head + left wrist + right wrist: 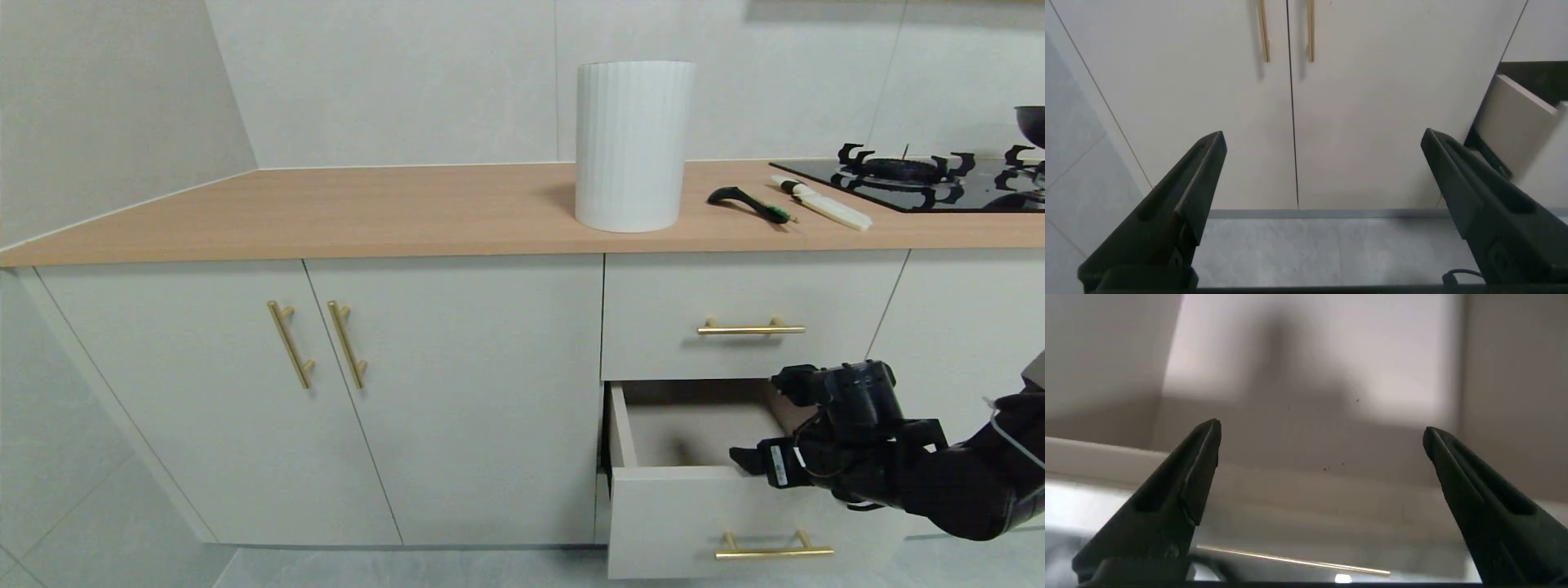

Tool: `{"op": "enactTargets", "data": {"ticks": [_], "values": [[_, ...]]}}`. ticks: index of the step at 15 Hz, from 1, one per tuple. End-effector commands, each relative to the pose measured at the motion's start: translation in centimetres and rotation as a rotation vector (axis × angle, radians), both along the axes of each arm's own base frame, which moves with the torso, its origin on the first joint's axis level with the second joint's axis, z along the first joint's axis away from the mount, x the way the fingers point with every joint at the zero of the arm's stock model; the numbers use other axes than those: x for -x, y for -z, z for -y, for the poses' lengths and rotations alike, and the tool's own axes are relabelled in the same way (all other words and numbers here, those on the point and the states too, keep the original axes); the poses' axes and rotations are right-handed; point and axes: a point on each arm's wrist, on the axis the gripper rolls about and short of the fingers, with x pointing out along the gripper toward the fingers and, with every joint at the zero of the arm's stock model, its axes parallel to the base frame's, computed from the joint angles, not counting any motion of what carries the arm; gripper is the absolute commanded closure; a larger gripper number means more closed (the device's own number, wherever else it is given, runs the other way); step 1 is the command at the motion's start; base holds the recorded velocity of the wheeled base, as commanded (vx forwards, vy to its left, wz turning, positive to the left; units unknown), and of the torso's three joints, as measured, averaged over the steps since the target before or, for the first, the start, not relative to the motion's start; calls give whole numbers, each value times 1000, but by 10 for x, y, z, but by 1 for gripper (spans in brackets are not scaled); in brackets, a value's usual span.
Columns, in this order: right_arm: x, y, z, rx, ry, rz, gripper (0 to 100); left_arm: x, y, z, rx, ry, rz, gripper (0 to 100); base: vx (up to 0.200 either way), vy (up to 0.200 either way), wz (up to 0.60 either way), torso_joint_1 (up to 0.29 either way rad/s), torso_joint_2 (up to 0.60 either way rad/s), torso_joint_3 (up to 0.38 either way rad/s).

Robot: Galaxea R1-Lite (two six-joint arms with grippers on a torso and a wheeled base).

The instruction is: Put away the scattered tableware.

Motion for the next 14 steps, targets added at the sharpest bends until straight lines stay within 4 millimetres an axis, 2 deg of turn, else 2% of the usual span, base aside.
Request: {"op": "enactTargets", "data": {"ticks": [1,10,14], "values": [[8,-20,1,-5,-28,25,0,0,0,0,1,0,-1,0,0,0,0,0,0,0],[38,-26,5,142,-183,-175,0,0,0,0,1,0,-1,0,0,0,0,0,0,0],[56,-33,-1,183,-256,-243,0,0,0,0,1,0,-1,0,0,0,0,0,0,0]]}}
